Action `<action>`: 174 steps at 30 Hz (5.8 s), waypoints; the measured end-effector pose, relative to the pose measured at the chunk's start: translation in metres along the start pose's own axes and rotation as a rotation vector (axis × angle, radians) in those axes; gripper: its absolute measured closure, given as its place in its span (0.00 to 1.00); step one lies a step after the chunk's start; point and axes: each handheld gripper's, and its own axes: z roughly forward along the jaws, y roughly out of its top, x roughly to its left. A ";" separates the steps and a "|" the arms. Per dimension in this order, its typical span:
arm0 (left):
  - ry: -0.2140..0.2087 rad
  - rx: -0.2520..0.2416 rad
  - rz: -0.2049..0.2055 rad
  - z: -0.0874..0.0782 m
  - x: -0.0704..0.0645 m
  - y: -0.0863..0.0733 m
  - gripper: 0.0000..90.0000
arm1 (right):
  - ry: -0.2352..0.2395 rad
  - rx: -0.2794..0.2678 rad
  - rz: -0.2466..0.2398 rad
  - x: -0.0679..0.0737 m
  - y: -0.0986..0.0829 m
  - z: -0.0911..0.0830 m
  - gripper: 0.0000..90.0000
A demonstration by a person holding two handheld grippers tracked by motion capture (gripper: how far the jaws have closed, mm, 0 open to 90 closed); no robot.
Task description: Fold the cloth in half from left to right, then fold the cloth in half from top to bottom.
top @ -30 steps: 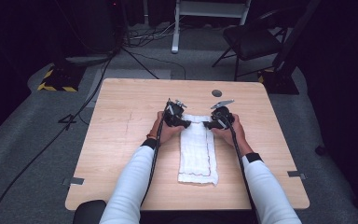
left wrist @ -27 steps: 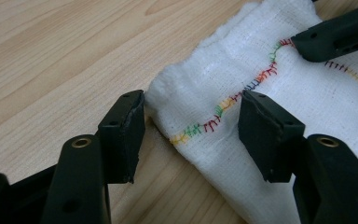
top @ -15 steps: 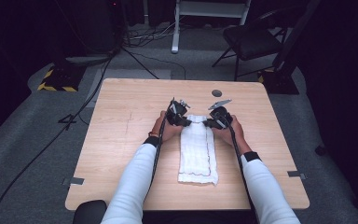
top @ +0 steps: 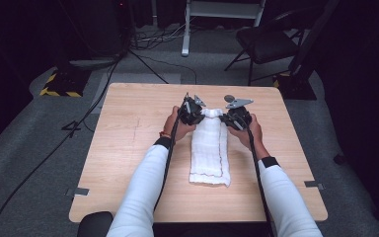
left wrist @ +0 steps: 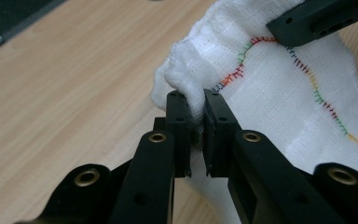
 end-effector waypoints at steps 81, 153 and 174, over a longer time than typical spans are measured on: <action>-0.209 -0.071 0.260 -0.092 -0.082 -0.086 0.86 | 0.286 -0.101 -0.192 0.075 -0.069 -0.091 0.93; -0.269 0.113 0.327 -0.089 -0.117 -0.125 0.92 | 0.349 0.043 -0.330 0.108 -0.111 -0.105 0.92; -0.258 0.038 0.317 -0.103 -0.113 -0.119 0.73 | 0.325 0.016 -0.291 0.097 -0.110 -0.110 0.78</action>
